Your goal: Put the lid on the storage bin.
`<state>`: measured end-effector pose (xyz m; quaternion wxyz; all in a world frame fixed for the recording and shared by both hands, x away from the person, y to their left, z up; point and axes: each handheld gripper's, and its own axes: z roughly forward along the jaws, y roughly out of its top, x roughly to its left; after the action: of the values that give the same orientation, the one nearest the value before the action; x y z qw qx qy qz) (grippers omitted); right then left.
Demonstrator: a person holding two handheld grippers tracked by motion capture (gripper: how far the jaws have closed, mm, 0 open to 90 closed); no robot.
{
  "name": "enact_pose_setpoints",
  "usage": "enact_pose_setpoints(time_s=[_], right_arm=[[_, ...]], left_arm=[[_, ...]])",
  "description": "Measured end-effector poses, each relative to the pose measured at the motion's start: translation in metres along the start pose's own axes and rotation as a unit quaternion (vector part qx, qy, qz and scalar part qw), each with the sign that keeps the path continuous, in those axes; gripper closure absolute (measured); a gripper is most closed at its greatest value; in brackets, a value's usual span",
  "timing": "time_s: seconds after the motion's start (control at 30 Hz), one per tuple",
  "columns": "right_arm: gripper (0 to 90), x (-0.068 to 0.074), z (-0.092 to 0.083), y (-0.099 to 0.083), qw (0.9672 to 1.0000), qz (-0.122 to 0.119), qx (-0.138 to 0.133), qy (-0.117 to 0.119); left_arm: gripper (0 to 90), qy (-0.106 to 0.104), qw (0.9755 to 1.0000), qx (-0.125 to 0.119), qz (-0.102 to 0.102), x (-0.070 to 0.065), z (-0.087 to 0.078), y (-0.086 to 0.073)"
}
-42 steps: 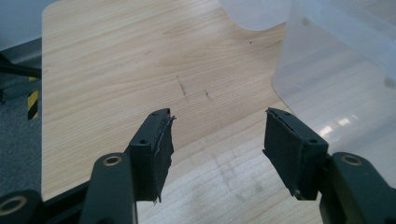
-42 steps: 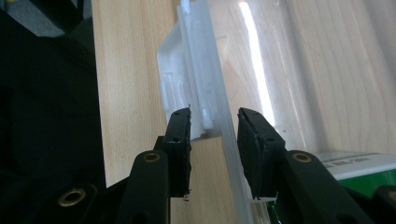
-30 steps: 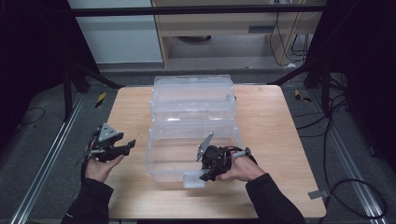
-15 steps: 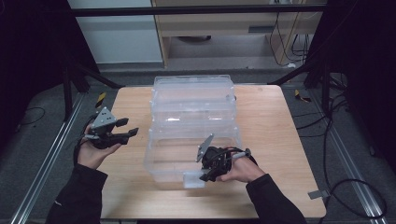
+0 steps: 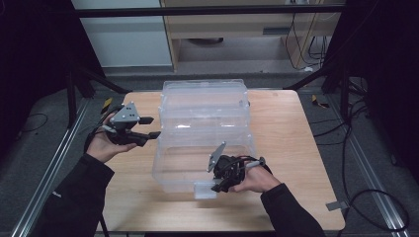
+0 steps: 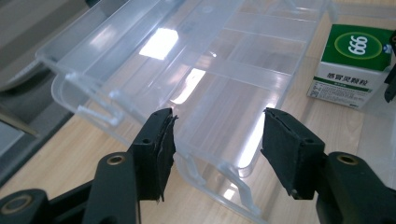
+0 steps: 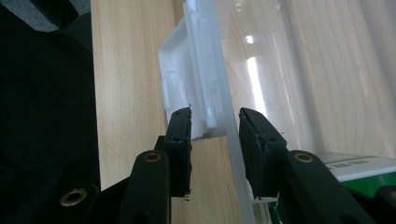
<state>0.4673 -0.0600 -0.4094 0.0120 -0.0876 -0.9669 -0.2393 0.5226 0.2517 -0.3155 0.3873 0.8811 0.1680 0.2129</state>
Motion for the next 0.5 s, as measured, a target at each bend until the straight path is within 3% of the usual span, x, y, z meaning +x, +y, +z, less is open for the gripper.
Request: enact_pose_setpoints(time_s=[0.2, 0.5], right_arm=[[65.2, 0.000, 0.000, 0.000, 1.0000, -0.001, -0.001, 0.003], [65.2, -0.001, 0.000, 0.000, 1.0000, -0.001, -0.001, 0.005]], left_arm=[[41.8, -0.017, 0.9988, 0.016, 0.042, -0.003, 0.012, 0.018], [41.3, -0.041, 0.9940, 0.037, 0.095, 0.001, 0.031, 0.039]])
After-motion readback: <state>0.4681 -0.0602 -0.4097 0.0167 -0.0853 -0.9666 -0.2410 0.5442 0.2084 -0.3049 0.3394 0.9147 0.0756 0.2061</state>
